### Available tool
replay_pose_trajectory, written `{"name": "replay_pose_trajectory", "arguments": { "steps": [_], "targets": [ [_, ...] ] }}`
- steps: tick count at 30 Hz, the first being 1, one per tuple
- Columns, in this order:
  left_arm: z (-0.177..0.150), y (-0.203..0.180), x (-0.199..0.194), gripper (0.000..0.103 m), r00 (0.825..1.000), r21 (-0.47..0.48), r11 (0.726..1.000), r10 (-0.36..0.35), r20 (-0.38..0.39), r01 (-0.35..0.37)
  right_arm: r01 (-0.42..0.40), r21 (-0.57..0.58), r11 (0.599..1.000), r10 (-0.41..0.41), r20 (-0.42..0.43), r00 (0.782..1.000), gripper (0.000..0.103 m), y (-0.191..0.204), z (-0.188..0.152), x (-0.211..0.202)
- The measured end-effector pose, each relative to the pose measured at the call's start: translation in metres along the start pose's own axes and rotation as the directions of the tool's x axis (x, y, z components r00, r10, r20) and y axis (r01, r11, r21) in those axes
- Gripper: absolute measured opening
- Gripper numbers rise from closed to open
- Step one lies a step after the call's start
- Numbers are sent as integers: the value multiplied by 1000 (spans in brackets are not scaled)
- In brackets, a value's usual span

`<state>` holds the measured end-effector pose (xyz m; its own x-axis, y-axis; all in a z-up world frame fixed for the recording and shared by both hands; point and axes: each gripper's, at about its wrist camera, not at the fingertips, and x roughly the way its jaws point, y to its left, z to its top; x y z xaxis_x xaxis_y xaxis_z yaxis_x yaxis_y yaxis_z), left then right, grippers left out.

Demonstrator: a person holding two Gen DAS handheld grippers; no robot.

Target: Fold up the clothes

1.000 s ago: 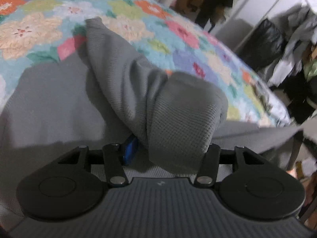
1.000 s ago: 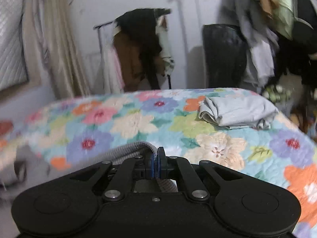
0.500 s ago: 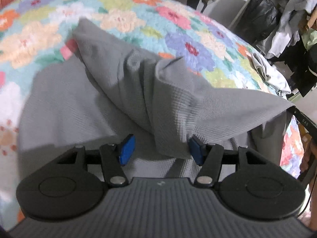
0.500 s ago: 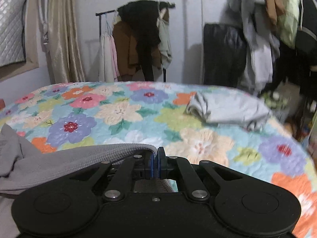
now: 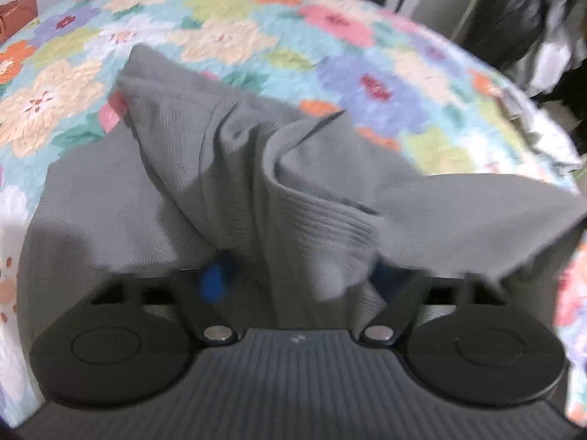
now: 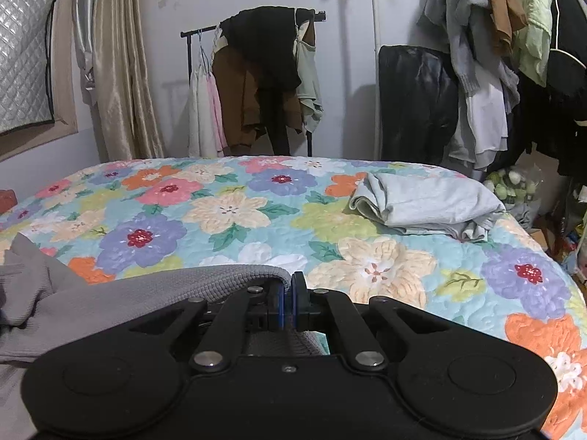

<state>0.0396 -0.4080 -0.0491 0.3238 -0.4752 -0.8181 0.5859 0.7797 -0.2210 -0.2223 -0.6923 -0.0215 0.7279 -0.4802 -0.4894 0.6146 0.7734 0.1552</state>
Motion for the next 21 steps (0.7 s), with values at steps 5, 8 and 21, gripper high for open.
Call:
{"name": "replay_pose_trajectory", "arguments": {
  "steps": [5, 8, 21],
  "targets": [
    [39, -8, -16, 11, 998, 47, 999, -25, 56, 22, -58, 220, 974, 77, -78, 994, 4, -21, 5, -4],
    [84, -14, -30, 11, 992, 71, 997, -16, 124, 7, -61, 181, 982, 81, -107, 991, 4, -20, 23, 1],
    [246, -69, -1, 10, 926, 29, 1000, -6, 378, -5, 115, -173, 978, -133, -97, 986, 3, -10, 159, 97]
  ]
}}
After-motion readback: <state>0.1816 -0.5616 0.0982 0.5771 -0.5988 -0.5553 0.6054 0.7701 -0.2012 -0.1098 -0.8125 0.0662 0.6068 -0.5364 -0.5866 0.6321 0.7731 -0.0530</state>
